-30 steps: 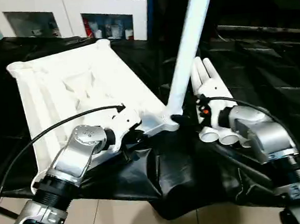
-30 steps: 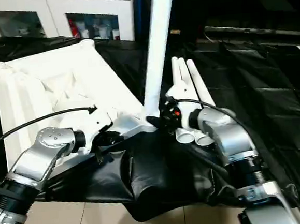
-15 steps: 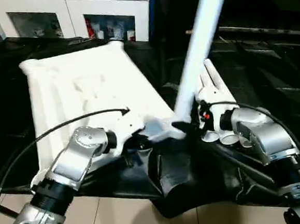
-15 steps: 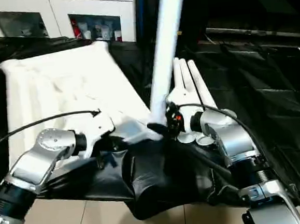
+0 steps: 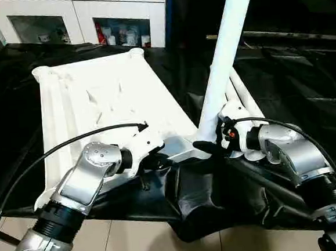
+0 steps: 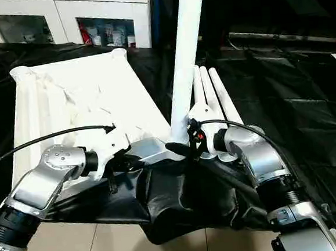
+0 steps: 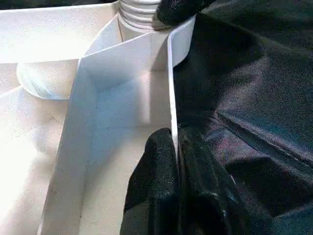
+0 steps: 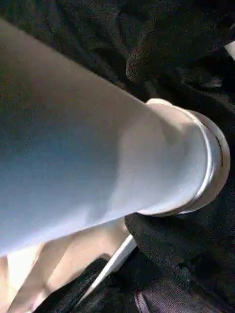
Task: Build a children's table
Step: Rotate leg to tighten
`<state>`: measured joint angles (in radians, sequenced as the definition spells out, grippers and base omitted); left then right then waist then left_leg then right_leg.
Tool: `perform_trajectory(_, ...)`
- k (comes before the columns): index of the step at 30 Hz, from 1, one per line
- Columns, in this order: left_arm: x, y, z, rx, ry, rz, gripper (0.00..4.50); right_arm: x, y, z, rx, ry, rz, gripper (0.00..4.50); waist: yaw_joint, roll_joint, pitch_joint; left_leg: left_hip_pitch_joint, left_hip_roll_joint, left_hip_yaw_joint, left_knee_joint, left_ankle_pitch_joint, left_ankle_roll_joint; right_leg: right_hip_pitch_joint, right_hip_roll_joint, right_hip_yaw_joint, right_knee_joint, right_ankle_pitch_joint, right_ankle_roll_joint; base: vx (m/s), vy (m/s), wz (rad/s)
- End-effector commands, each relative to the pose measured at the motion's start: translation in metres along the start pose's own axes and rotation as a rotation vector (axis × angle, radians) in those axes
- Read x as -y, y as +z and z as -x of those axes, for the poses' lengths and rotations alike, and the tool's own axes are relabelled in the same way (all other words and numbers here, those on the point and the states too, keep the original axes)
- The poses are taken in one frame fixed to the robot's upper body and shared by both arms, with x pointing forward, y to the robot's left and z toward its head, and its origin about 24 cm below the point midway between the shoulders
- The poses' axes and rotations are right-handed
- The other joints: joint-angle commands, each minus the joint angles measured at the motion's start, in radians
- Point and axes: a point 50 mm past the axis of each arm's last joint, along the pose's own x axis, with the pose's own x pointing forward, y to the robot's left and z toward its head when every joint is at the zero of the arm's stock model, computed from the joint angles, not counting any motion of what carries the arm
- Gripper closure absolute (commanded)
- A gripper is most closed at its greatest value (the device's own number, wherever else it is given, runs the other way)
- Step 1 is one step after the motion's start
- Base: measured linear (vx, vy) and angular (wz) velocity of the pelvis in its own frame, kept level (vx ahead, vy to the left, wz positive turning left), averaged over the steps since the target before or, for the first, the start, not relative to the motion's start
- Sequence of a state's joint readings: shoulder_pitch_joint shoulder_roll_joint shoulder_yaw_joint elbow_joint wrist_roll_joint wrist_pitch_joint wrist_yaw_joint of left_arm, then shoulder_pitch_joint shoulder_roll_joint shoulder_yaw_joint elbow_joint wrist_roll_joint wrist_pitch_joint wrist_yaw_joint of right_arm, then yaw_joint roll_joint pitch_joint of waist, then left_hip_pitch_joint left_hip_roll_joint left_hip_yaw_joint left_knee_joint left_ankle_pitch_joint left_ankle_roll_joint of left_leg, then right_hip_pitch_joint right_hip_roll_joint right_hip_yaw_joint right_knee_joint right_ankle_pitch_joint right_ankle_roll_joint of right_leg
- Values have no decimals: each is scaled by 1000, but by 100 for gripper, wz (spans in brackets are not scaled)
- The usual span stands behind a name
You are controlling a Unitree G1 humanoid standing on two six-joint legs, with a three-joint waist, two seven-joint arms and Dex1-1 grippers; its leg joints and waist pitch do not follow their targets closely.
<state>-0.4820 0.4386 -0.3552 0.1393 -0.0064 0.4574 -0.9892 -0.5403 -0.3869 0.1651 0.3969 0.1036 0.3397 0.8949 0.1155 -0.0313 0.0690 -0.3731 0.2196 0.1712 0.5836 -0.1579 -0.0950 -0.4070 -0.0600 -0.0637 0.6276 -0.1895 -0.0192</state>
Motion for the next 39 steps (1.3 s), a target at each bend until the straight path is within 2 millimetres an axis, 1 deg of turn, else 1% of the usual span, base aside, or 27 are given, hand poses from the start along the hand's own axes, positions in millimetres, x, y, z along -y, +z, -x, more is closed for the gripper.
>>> perform_trajectory(1, 4, 20, 1, 67, -37, -69, 450, 2, 2, 2, 4, 1, 13, 46, -2, -1, -75, 11, 8, 4, -56, -146, 24, 59, -65, 46, -65, -93, -198, 0, 0, 0)
perform_trajectory(5, 4, 20, 1, 65, -37, -67, 450, 2, 2, 2, 8, 6, 8, 65, -2, -2, -75, 12, 8, 4, -56, -157, 24, 59, -66, 46, -68, -113, -195, 0, 0, 0)
perform_trajectory(8, 3, 20, 2, 63, -37, -67, 450, 2, 2, 2, 10, 9, 6, 97, -1, 0, -75, 12, 8, 4, -56, -157, 21, 58, -66, 47, -67, -114, -194, 0, 0, 0)
perform_trajectory(9, 3, 20, 2, 62, -38, -67, 450, 2, 2, 2, 11, 10, 4, 102, -1, 1, -75, 12, 8, 4, -56, -158, 20, 57, -66, 46, -67, -113, -195, 0, 0, 0)
perform_trajectory(10, 3, 19, 2, 61, -38, -66, 450, 2, 2, 2, 12, 10, 3, 108, -2, 0, -75, 12, 8, 4, -56, -161, 21, 58, -66, 46, -68, -113, -194, 0, 0, 0)
perform_trajectory(14, 3, 19, 2, 59, -38, -65, 450, 1, 0, 2, 13, 14, -4, 153, -2, 0, -75, 11, 8, 4, -56, -154, 22, 58, -66, 46, -66, -104, -197, 0, 0, 0)
perform_trajectory(16, 2, 19, 3, 57, -38, -62, 450, -1, -3, 2, 10, 16, -10, 153, -2, -1, -75, 11, 7, 4, -56, -154, 23, 58, -66, 46, -67, -107, -196, 0, 0, 0)
perform_trajectory(17, 2, 18, 3, 57, -38, -62, 450, -1, -3, 1, 8, 16, -13, 167, -2, -1, -75, 11, 8, 4, -56, -153, 22, 59, -66, 46, -66, -109, -195, 0, 0, 0)
perform_trajectory(23, 2, 17, 3, 56, -38, -54, 450, -1, -8, 0, 5, 7, -36, 174, -3, 0, -75, 11, 8, 4, -56, -157, 21, 58, -66, 46, -66, -113, -196, 0, 0, 0)
perform_trajectory(25, 2, 17, 4, 55, -36, -49, 450, 0, -10, -1, 7, -7, -58, 174, -3, 1, -75, 12, 8, 4, -56, -161, 18, 58, -67, 46, -67, -117, -197, 0, 0, 0)
perform_trajectory(26, 1, 16, 3, 54, -22, -39, 450, 1, -13, -3, 10, -37, -93, 174, -4, -2, -75, 12, 8, 4, -56, -162, 18, 58, -66, 46, -67, -119, -197, 0, 0, 0)
perform_trajectory(28, 0, 16, 2, 53, -8, -28, 450, 1, -15, -4, 9, -60, -115, 174, -5, -1, -75, 12, 8, 4, -56, -164, 16, 57, -67, 46, -68, -128, -197, 0, 0, 0)
perform_trajectory(29, -4, 15, 0, 51, 34, -5, 450, 4, -21, -7, 1, -128, -164, 174, -7, -2, -74, 10, 7, 4, -57, -163, 12, 58, -67, 46, -68, -133, -195, 0, 0, 0)
perform_trajectory(30, -6, 15, -1, 49, 59, 8, 450, 6, -25, -10, -6, -172, -192, 174, -9, -1, -74, 10, 6, 4, -57, -163, 6, 56, -67, 46, -70, -145, -191, 0, 0, 0)
perform_trajectory(31, -11, 15, -5, 44, 115, 36, 450, 9, -32, -14, -22, -266, -254, 174, -9, -1, -74, 10, 6, 4, -57, -163, 6, 56, -67, 46, -70, -145, -191, 0, 0, 0)
perform_trajectory(32, -15, 14, -9, 38, 157, 57, 450, 10, -39, -18, -39, -336, -302, 174, -15, 2, -73, 14, 5, 3, -60, -185, -13, 54, -67, 45, -75, -185, -188, 0, 0, 0)
perform_trajectory(33, -20, 15, -17, 25, 232, 102, 450, 10, -47, -27, -61, -439, -367, 174, -16, 4, -74, 16, 6, 1, -60, -201, -22, 54, -69, 44, -77, -214, -180, 0, 0, 0)
perform_trajectory(34, -22, 16, -26, 17, 274, 129, 450, 6, -51, -38, -73, -501, -411, 174, -21, 6, -72, 14, 4, 4, -59, -210, -25, 52, -69, 46, -79, -227, -178, 0, 0, 0)
perform_trajectory(35, -21, 17, -29, 15, 283, 136, 450, 4, -51, -41, -74, -516, -424, 174, -27, 7, -65, 17, 3, 4, -62, -239, -35, 43, -70, 45, -88, -277, -173, 0, 0, 0)
perform_trajectory(36, -20, 21, -41, 10, 310, 159, 450, -2, -52, -54, -80, -563, -467, 174, -27, 8, -69, 28, 2, -1, -61, -286, -46, 45, -72, 42, -95, -357, -151, 0, 0, 0)
perform_trajectory(37, -19, 24, -45, 17, 315, 170, 450, -5, -50, -59, -84, -572, -470, 174, -28, 7, -68, 28, 3, 0, -61, -297, -48, 42, -75, 42, -98, -373, -145, 0, 0, 0)
perform_trajectory(38, -14, 31, -56, 25, 317, 184, 450, -12, -46, -71, -81, -579, -493, 174, -32, 8, -64, 26, 1, -3, -64, -329, -49, 39, -72, 40, -104, -419, -120, 0, 0, 0)
perform_trajectory(39, -12, 34, -61, 28, 315, 187, 450, -16, -43, -77, -77, -578, -507, 174, -31, 6, -65, 32, 2, -5, -63, -343, -47, 37, -73, 38, -109, -434, -111, 0, 0, 0)
